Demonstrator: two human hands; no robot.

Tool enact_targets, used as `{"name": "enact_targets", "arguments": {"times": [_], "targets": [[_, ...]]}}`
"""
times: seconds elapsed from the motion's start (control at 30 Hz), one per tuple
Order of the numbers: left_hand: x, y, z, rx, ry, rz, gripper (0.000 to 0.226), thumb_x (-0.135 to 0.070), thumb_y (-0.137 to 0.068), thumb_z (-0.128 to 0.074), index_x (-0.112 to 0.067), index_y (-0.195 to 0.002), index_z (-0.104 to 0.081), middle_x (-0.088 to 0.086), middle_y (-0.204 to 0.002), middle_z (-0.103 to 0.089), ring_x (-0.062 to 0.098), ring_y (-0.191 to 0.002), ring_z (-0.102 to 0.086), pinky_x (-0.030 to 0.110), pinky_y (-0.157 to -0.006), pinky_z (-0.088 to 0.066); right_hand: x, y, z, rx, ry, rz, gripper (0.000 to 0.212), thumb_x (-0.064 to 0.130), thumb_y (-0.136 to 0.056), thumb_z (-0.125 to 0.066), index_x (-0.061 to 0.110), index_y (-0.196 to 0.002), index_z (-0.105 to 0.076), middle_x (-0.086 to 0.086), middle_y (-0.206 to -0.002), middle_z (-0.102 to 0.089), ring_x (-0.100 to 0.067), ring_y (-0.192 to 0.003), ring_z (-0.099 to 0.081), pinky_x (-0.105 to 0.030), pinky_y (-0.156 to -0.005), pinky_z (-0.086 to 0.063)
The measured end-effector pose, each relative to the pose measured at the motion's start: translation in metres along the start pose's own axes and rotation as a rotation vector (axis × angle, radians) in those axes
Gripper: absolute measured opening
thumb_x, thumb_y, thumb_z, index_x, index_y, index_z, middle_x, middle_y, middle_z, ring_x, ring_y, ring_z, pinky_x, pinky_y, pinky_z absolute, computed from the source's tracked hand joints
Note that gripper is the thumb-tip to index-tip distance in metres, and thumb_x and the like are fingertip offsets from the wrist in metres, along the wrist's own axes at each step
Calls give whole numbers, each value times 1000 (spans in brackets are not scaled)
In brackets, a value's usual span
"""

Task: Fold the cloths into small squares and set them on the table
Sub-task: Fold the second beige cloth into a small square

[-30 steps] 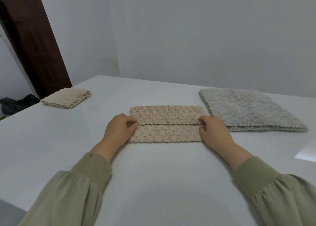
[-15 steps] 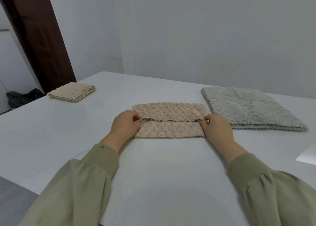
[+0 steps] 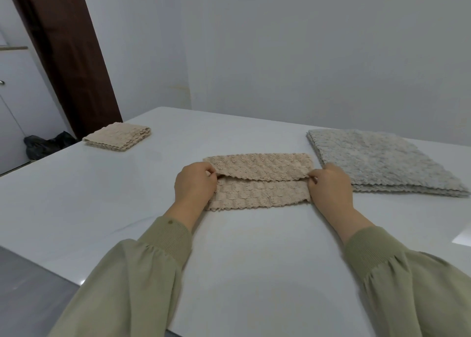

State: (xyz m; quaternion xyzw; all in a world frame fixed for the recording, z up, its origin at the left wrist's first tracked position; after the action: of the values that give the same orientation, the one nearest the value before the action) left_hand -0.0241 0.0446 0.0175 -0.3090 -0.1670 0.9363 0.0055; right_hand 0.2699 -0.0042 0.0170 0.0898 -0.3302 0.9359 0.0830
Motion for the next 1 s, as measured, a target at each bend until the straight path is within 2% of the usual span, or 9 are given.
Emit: {"name": "enact_targets", "arguments": {"times": [0.1, 0.17, 0.23, 0.33, 0.4, 0.53, 0.7, 0.87, 1.0], "targets": [[-3, 4, 6, -83, 126, 20, 14, -18, -88, -54, -22, -90, -67, -7, -78, -62, 18, -78, -58, 27, -67, -44, 4, 3, 24, -181, 26, 35, 12, 6, -79, -63, 6, -73, -72, -11, -57, -59, -29, -59, -52, -34, -65, -32], [-1, 6, 7, -83, 369, 65, 16, -11, -88, -52, -19, -88, -66, -5, -78, -68, 16, -70, -64, 28, -64, -50, 7, 7, 33, -207, -78, 36, 15, 8, -85, -56, 7, -79, -70, -8, -55, -60, -27, -52, -50, -34, -67, -34], [6, 8, 5, -41, 692, 177, 20, -4, -88, -49, -14, -84, -65, 2, -79, -69, 12, -63, -68, 24, -56, -50, 4, 10, 31, -132, -289, -27, 15, 6, -90, -51, 6, -90, -66, -5, -59, -59, -25, -55, -50, -30, -64, -36], [16, 16, -4, 92, 1185, 407, 15, -5, -88, -52, -7, -82, -65, 8, -82, -66, 15, -67, -67, 23, -61, -52, -9, 19, 27, -22, -632, -220, 16, 6, -89, -49, 13, -90, -63, -1, -73, -63, -16, -67, -60, -28, -64, -46], [21, 16, -10, 195, 1303, 485, 14, -10, -89, -52, -5, -83, -64, 9, -83, -64, 17, -71, -66, 25, -65, -53, -14, 23, 23, 32, -746, -313, 17, 5, -88, -50, 15, -86, -63, 0, -78, -63, -5, -63, -58, -21, -61, -45], [27, 15, -12, 213, 1061, 501, 8, -16, -90, -55, -9, -90, -59, 12, -79, -65, 18, -58, -65, 23, -53, -55, -17, 23, 15, 131, -753, -382, 11, 13, -89, -55, 18, -87, -65, 1, -78, -63, -10, -64, -52, -25, -63, -41], [26, 14, -7, 195, 822, 392, 27, -6, -86, -61, -13, -111, -59, 10, -78, -65, 20, -54, -66, 25, -53, -56, -19, 22, 10, 152, -670, -354, 15, 7, -87, -57, 15, -89, -70, 4, -83, -64, -11, -75, -55, -21, -71, -39], [22, 20, -4, 296, 873, 359, 21, 2, -86, -57, -8, -102, -67, 9, -73, -61, 15, -50, -63, 21, -47, -53, -30, 25, 26, 19, -706, -407, 25, 2, -84, -49, 18, -81, -68, 4, -69, -63, -10, -54, -50, -17, -53, -37], [16, 27, -2, 408, 760, 303, 15, 2, -86, -60, -8, -88, -71, 7, -71, -62, 12, -51, -58, 19, -46, -50, -32, 30, 24, 125, -620, -402, 18, 7, -84, -59, 16, -74, -70, 4, -64, -63, -13, -61, -55, -19, -55, -38]]}}
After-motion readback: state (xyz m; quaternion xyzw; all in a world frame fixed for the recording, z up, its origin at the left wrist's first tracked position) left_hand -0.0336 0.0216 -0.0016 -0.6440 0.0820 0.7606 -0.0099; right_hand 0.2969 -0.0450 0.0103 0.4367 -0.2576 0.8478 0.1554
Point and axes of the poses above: each hand's wrist, its own y-axis away from the middle knuckle, its own z-axis out of the back of the hand, x = y × z, the point moved 8 cm from there along -y, towards the middle knuckle
